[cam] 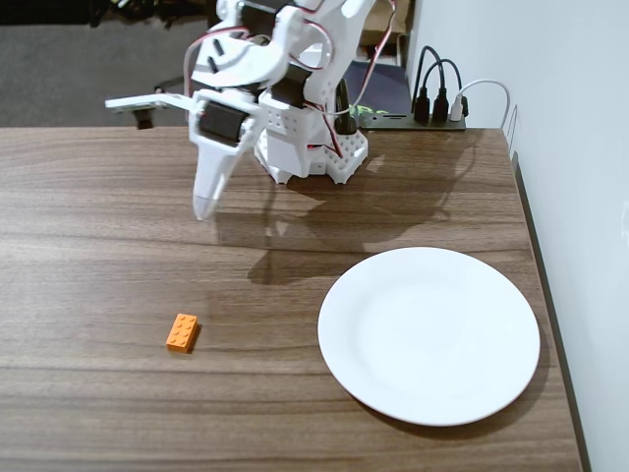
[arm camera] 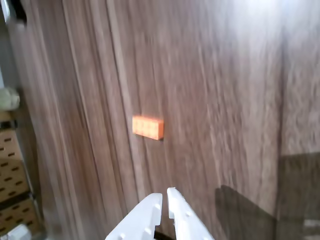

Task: Grasp a lego block and put it on the plate.

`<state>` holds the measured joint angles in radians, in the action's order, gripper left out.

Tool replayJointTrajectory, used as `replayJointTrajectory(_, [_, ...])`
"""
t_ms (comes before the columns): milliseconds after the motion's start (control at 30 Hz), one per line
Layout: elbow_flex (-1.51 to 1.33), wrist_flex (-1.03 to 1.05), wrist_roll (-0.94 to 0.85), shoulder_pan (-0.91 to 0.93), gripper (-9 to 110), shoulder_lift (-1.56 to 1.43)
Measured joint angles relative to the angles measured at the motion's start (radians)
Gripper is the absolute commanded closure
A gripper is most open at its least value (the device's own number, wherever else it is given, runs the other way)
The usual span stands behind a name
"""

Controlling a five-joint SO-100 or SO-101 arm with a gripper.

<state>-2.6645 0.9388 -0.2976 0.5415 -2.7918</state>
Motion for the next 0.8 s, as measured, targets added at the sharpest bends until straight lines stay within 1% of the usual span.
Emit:
replayJointTrajectory(67, [0.031,-0.018,-0.028,0.044,101,0.051])
replayJointTrajectory(267, [0.106,-0.044,-0.121,0.089,101,0.167])
replayJointTrajectory(533, [0.124,-0.061,-0.222,0.117,101,0.245])
replayJointTrajectory(800, [0.164,-0.100,-0.382,0.167,101,0.316])
